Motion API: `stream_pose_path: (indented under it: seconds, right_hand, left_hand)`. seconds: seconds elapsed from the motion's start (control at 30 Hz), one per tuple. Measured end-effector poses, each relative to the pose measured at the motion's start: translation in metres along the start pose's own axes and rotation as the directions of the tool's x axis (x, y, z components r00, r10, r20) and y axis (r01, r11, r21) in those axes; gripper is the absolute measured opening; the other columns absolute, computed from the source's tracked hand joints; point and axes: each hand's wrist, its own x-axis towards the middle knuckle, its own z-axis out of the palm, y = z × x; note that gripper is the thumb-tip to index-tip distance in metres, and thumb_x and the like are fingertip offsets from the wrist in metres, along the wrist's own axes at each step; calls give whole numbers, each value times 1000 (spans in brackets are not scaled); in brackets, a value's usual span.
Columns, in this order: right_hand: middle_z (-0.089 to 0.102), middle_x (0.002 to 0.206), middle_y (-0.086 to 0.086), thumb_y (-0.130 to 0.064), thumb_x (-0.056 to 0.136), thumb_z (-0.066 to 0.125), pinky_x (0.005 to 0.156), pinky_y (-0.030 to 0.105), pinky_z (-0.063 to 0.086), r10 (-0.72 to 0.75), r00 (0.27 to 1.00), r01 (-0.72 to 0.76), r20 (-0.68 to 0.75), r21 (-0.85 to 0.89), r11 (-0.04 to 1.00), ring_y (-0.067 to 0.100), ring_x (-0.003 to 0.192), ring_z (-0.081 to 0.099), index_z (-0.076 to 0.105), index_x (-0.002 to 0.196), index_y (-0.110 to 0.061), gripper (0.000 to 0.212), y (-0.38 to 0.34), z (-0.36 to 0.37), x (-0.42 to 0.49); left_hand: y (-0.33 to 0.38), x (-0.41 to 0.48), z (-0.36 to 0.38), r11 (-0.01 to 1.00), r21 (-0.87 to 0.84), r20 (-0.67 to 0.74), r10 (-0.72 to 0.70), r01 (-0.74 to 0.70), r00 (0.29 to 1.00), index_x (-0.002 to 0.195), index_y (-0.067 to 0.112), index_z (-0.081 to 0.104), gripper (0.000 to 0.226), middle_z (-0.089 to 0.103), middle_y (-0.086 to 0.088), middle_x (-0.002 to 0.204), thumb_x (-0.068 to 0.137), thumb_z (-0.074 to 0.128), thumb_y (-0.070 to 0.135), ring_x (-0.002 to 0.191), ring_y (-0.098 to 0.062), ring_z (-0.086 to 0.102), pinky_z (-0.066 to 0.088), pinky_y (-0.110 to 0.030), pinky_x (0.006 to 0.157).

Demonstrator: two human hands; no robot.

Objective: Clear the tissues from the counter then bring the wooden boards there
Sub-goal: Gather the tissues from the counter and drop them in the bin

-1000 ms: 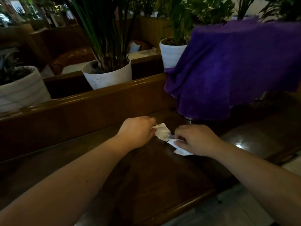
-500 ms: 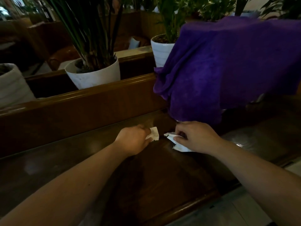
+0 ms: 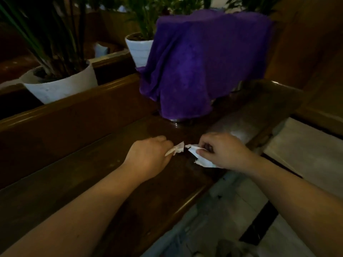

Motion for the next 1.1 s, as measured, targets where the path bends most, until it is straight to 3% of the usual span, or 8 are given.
stream_pose_path:
  seconds: [0.1,0.2,0.3,0.53,0.77,0.87,0.97,1.1]
  right_hand:
    - [49,75,-14,-38,90,60,56,25,35,99,995,-99,-8,-10,995,8,71,49,56,84,-28,12,-3,-3,-43]
    - [59,79,-7,-36,89,61,53,24,35,187,982,-188,-31,-37,982,11,70,51,59,84,-25,13,2,-1,-89]
    - [64,83,0,-37,90,61,54,28,34,253,967,-256,-37,-84,963,12,68,48,66,91,-19,18,15,0,-135]
    - [62,81,0,-39,89,59,63,46,53,435,900,-435,-18,-2,900,20,71,58,61,87,-22,18,69,4,-238]
    - [58,79,2,-27,90,64,57,23,36,577,812,-583,81,157,798,13,66,51,61,82,-18,12,139,45,-330]
    - [59,79,4,-22,90,65,57,25,37,636,758,-652,147,199,731,16,67,52,64,85,-10,13,171,80,-363]
    - [52,75,-3,-23,90,64,56,23,34,684,702,-712,198,228,664,9,64,47,56,78,-23,14,196,124,-390]
    - [51,71,-6,-27,91,61,54,23,31,751,605,-794,263,269,545,10,64,48,49,75,-31,20,221,204,-423]
  left_hand:
    - [27,-8,5,987,-77,-60,138,-142,989,102,25,62,23,60,5,93,92,47,38,75,-12,57,38,-23,52]
    - [55,-15,19,965,-146,-71,210,-219,975,99,23,64,22,60,3,89,90,50,38,73,-15,59,46,-32,53]
    - [86,-14,33,939,-161,-92,294,-305,951,91,20,66,21,62,0,84,88,54,36,70,-20,61,40,-30,48]
    - [174,8,58,859,-104,-103,492,-501,865,72,17,63,19,61,-3,69,79,59,34,56,-26,62,31,-25,43]
    - [266,23,143,829,-169,-34,536,-533,844,64,14,60,22,61,-6,62,74,57,33,49,-28,61,35,-25,38]
    - [295,24,194,833,-180,47,539,-523,841,65,14,60,21,62,-7,63,74,69,30,51,-29,62,38,-28,37]
    - [312,25,242,838,-217,82,527,-501,846,62,12,59,23,61,-10,61,74,67,29,47,-31,61,40,-29,36]
    - [333,21,321,819,-312,197,552,-482,810,82,9,63,21,66,-14,86,88,60,30,75,-35,65,46,-37,56]
